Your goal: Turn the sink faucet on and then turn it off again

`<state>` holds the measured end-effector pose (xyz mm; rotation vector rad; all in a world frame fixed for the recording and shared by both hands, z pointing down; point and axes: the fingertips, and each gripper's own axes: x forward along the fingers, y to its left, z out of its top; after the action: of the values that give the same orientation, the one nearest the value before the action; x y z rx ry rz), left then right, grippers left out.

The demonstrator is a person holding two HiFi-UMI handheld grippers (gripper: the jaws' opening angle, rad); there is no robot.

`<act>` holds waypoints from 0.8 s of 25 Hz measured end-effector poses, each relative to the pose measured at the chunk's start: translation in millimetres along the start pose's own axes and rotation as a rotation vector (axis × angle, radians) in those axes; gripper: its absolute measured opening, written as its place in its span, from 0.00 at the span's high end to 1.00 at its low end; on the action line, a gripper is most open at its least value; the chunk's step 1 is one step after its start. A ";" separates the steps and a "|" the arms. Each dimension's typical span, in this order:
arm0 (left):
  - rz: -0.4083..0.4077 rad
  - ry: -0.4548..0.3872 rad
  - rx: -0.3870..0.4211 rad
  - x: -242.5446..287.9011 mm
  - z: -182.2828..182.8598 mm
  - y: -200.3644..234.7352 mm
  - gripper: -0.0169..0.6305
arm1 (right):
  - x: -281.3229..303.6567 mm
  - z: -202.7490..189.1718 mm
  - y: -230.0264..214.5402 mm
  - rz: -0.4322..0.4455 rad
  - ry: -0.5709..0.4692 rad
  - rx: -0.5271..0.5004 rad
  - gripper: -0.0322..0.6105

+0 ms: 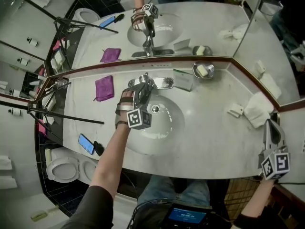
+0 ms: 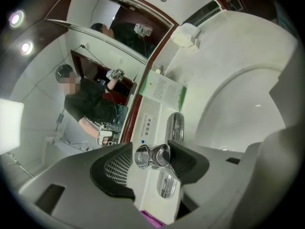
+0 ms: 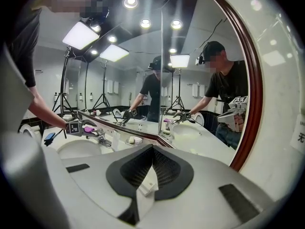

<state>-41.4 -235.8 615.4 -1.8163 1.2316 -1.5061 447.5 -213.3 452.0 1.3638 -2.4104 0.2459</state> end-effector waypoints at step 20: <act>-0.085 -0.046 -0.008 17.8 15.3 10.8 0.91 | 27.1 -5.6 12.4 0.037 0.017 -0.004 0.92</act>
<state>-30.8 -259.1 611.5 -1.9190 1.1538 -1.4982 425.4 -226.6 468.0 1.3113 -2.4227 0.2615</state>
